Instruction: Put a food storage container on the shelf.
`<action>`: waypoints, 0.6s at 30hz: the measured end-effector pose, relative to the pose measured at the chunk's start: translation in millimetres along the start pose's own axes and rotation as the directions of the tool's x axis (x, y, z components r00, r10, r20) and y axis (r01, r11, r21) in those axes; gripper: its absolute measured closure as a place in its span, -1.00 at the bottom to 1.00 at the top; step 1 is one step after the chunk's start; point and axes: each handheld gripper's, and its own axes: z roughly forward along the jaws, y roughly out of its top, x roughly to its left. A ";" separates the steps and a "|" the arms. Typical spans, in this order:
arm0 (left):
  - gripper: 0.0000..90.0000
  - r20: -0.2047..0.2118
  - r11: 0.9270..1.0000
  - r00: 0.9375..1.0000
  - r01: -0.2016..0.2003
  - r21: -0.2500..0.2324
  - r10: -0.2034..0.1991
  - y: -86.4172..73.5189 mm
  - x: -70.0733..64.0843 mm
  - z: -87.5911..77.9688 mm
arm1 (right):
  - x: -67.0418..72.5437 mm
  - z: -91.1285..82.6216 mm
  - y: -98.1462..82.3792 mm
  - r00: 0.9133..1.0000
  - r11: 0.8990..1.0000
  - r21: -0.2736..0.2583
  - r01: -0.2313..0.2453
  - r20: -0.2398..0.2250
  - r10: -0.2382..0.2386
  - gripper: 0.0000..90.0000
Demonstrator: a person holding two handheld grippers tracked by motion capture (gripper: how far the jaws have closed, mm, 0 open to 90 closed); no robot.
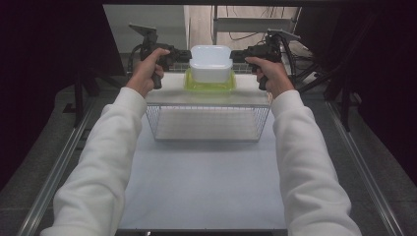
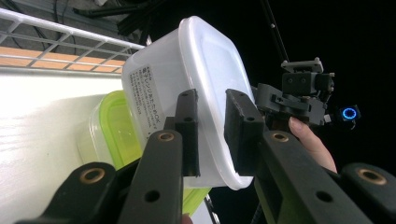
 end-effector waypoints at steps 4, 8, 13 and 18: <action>0.37 -0.042 0.997 0.998 -0.058 -0.059 0.055 -3.0 -7.3 -2.1 | 4.4 -2.2 -0.9 0.999 0.998 -0.035 0.046 0.025 -0.045 0.30; 0.04 -0.079 0.989 0.990 -0.120 -0.085 0.113 -6.6 -15.6 -7.5 | 14.9 -12.5 -4.0 0.990 0.987 -0.077 0.138 0.042 -0.135 0.08; -0.13 -0.109 0.970 0.969 -0.230 -0.076 0.221 -20.9 -28.3 -18.3 | 26.0 -21.5 -11.1 0.970 0.967 -0.080 0.243 0.053 -0.239 -0.09; -0.29 -0.124 0.951 0.950 -0.298 -0.080 0.287 -38.8 -32.7 -30.0 | 33.3 -31.4 -29.5 0.933 0.932 -0.059 0.357 0.078 -0.352 -0.26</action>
